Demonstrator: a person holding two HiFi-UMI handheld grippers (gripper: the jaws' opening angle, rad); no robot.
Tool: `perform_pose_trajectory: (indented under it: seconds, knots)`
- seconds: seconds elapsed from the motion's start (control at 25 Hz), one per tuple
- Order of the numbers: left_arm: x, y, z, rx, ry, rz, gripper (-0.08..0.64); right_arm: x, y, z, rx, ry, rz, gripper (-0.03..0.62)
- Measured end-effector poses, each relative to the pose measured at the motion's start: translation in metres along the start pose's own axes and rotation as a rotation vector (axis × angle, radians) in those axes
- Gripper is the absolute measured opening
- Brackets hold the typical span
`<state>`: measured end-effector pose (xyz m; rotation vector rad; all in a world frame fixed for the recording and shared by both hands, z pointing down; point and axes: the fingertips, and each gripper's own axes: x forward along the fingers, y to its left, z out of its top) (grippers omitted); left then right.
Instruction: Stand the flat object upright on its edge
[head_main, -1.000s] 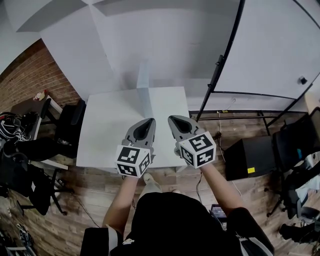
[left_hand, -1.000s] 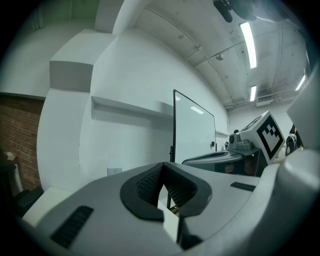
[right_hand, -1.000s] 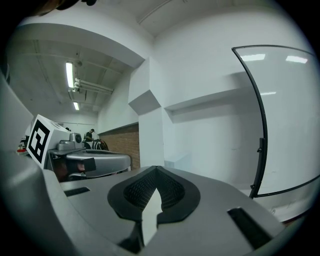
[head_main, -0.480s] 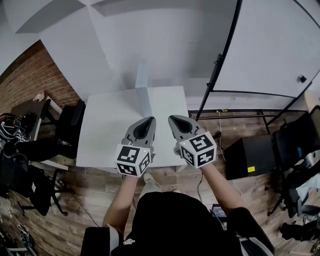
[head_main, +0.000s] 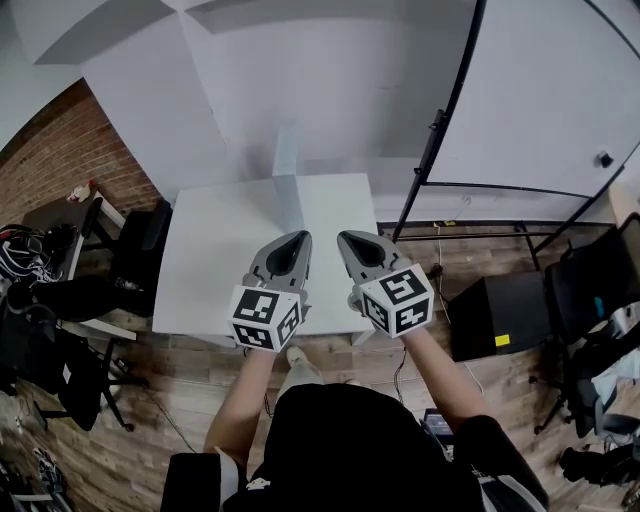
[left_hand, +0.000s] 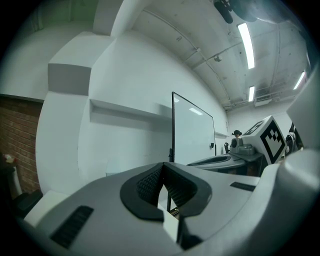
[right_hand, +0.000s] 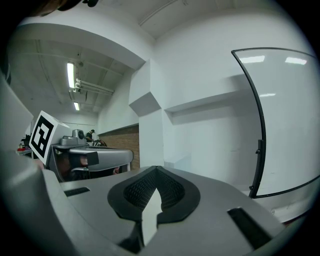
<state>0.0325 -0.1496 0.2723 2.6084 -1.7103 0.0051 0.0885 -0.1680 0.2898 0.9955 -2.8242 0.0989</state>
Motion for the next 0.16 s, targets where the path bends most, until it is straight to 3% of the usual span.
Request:
perform_pose_trajectory:
  seconds: [0.16]
  knots:
    - [-0.0012,0.0004,0.001,0.001,-0.002,0.001,0.012,-0.0004,0.0013,0.0012,0.0,-0.003,0.001,0.04]
